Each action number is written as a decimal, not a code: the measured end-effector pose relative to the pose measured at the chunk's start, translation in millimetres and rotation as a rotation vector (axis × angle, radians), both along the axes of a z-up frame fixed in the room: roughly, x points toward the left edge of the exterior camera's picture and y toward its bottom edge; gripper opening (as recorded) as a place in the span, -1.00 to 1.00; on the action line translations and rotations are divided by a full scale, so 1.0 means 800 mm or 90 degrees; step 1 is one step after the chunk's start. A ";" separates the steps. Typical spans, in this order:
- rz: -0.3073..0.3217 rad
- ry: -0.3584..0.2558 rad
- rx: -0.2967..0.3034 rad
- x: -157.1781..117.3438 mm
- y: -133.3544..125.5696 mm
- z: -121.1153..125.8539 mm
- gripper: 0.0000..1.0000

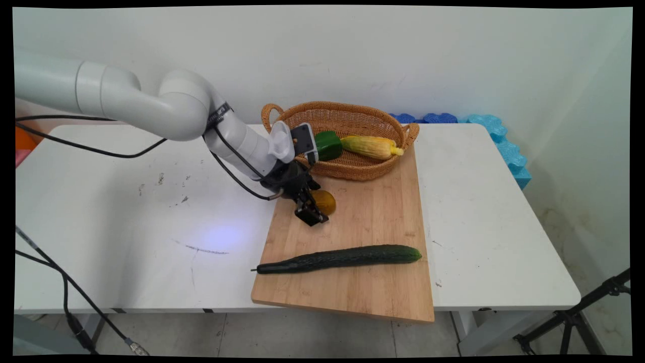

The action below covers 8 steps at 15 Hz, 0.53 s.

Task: Pick up the potato from the cutting board, then place the picked object in the vegetable basket

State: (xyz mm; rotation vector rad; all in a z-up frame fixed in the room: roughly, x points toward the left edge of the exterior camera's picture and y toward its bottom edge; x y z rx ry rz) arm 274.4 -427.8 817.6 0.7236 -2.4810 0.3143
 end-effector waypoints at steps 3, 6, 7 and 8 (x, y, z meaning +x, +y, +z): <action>-0.002 -0.006 -0.004 -0.003 0.000 -0.007 -1.00; -0.004 -0.009 -0.010 -0.005 0.000 -0.010 -1.00; -0.005 -0.009 -0.012 -0.006 0.000 -0.010 -1.00; -0.007 -0.009 -0.015 -0.006 0.001 -0.009 -1.00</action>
